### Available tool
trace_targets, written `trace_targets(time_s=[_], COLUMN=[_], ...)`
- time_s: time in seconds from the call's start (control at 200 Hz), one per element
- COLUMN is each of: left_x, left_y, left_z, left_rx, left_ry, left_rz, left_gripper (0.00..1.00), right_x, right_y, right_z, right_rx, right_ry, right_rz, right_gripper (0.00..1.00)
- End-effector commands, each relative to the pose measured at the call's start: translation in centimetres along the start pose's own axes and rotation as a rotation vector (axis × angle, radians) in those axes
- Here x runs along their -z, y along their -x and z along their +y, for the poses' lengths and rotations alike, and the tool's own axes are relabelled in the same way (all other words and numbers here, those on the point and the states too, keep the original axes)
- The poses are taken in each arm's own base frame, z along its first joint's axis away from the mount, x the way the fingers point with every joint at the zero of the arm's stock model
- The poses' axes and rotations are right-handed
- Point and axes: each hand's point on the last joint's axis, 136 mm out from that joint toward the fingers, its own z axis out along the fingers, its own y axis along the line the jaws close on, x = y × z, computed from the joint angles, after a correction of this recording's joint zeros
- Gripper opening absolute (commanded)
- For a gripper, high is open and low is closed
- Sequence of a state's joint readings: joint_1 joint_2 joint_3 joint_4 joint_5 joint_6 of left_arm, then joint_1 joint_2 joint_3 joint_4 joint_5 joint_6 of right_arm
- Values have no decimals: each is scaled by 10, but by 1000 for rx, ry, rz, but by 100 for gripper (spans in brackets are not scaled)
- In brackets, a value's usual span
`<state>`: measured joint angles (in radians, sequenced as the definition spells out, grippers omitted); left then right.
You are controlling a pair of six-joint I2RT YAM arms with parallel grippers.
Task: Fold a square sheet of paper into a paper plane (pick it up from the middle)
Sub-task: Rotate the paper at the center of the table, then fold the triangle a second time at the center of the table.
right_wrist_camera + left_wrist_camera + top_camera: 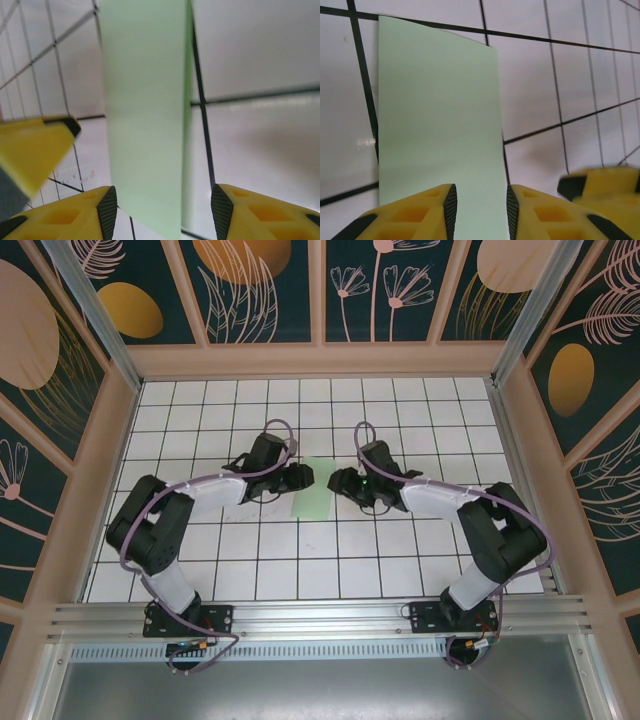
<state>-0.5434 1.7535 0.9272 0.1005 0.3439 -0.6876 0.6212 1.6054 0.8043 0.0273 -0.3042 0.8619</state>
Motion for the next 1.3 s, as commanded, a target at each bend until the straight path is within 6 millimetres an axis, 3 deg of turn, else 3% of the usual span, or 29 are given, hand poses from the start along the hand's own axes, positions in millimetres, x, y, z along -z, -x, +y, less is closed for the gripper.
trace_targets(time_s=[0.0, 0.285, 0.58, 1.296], left_x=[-12, -23, -24, -26], left_y=[0, -7, -7, -12], left_z=[14, 31, 36, 44], left_rx=[4, 32, 73, 97], left_ry=[67, 106, 100, 102], left_rz=[12, 37, 43, 62], left_gripper=[35, 36, 38, 38], right_x=[0, -15, -25, -35], right_y=[-12, -36, -45, -61], right_z=[10, 14, 11, 29], right_rx=[-86, -127, -134, -127], right_ry=[35, 32, -23, 40], right_rz=[3, 67, 101, 179], right_gripper=[55, 57, 58, 54])
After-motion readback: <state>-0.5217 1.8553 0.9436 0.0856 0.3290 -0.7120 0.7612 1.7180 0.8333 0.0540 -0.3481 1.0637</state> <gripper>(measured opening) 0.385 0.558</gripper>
